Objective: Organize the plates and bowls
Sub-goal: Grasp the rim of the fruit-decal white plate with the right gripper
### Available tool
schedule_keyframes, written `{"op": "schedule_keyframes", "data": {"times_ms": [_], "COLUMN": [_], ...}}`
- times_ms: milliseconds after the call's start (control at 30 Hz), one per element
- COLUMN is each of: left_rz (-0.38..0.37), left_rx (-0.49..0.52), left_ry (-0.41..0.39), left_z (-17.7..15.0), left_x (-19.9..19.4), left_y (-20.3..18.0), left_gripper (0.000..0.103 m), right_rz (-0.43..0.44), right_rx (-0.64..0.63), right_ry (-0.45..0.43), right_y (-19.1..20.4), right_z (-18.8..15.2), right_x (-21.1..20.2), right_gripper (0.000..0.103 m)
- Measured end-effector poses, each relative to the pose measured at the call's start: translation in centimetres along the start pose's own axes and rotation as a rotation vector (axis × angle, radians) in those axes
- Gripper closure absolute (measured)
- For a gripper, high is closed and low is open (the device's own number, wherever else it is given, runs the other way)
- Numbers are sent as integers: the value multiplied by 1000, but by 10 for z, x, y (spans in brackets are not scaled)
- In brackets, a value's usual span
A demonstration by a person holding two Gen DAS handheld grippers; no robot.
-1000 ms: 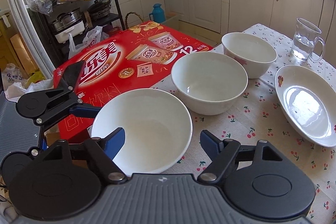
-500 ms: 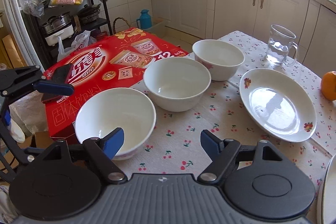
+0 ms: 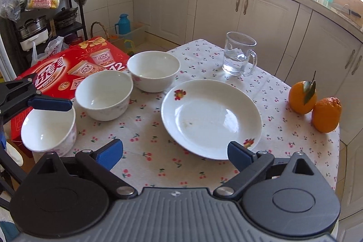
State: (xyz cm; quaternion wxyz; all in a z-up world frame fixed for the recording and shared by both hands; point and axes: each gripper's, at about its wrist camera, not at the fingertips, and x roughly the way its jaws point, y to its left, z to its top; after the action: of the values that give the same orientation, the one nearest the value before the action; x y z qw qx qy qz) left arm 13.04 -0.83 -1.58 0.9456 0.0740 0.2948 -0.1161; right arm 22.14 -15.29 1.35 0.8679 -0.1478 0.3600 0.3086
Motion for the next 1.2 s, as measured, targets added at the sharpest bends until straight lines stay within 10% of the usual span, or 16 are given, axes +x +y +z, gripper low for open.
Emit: {"op": "schedule_keyframes", "data": {"times_ms": [300,1200], "left_rz": [133,147], "left_rx": [-62,-62], "left_ry": [46,135], "left_z": [16,23], "left_x": [63,139], "left_y": [-26,-35], "left_gripper": [11,14], "right_rz": [59,305], "right_rx": [-41,-98], "right_ry": [34,211], "right_y": [-65,-147], "right_z": [23,83], "right_x": [21,177], "right_gripper": [2,20]}}
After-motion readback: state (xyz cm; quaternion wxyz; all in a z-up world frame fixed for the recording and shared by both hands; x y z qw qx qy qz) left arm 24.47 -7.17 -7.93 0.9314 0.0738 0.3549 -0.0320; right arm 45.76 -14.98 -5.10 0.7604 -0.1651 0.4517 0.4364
